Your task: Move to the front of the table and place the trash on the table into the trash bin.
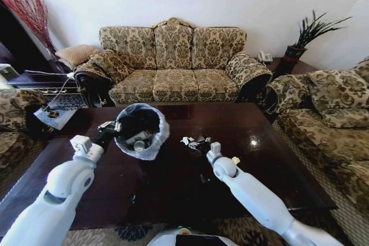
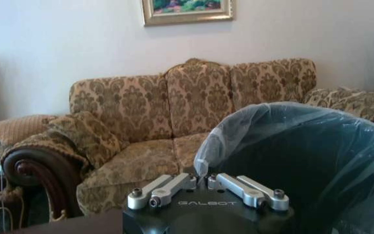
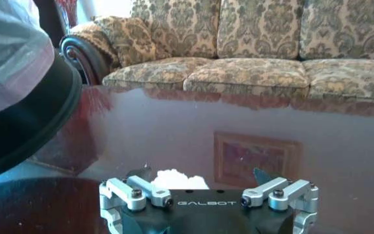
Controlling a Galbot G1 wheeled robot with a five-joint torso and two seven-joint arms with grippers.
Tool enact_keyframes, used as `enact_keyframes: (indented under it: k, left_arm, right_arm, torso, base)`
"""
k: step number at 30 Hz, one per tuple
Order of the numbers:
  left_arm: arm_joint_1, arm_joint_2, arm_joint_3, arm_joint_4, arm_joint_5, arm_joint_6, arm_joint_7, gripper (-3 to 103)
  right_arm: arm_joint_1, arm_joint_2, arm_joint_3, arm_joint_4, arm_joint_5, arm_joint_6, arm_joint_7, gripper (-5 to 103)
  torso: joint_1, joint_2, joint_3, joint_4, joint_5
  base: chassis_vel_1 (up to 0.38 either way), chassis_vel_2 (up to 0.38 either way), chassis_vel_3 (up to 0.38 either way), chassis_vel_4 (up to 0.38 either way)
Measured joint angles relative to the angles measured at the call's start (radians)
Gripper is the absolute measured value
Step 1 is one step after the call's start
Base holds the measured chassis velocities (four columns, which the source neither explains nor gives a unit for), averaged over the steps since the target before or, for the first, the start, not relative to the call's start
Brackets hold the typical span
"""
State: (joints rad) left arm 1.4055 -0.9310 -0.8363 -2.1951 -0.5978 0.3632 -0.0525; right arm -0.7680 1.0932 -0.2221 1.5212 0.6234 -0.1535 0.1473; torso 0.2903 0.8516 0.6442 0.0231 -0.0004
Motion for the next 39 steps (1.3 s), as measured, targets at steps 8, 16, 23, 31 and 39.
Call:
enact_keyframes:
  k: [8, 16, 23, 31, 39]
  left_arm:
    - [-0.016, -0.009, 0.015, 0.018, -0.003, 0.0, 0.001, 1]
    - [-0.03, 0.002, 0.012, 0.031, -0.012, 0.0, 0.008, 1]
    - [-0.031, 0.001, 0.012, 0.036, -0.013, -0.005, 0.016, 1]
    - [-0.035, 0.014, 0.023, 0.042, -0.015, -0.01, 0.023, 1]
    - [-0.073, 0.042, 0.052, 0.069, -0.035, -0.011, 0.025, 1]
  right_arm:
    - [0.042, 0.056, -0.029, -0.11, -0.041, 0.025, -0.036, 100]
    - [0.078, 0.087, -0.053, -0.175, -0.065, 0.032, -0.04, 78]
    - [0.079, 0.096, -0.059, -0.183, -0.074, 0.032, -0.03, 61]
    - [0.082, 0.097, -0.04, -0.181, -0.074, 0.032, 0.017, 37]
    - [0.137, 0.027, -0.008, 0.038, 0.04, 0.009, 0.118, 14]
  torso:
    - [0.0, 0.0, 0.0, -0.0002, 0.0003]
    - [0.0, 0.0, 0.0, -0.0002, 0.0004]
    - [0.0, 0.0, 0.0, -0.0001, 0.0003]
    - [0.0, 0.0, 0.0, -0.0001, 0.0004]
    - [0.0, 0.0, 0.0, -0.0001, 0.0005]
  base:
    - [0.0, 0.0, 0.0, 0.0]
    - [0.0, 0.0, 0.0, 0.0]
    - [0.0, 0.0, 0.0, 0.0]
    - [0.0, 0.0, 0.0, 0.0]
    - [0.0, 0.0, 0.0, 0.0]
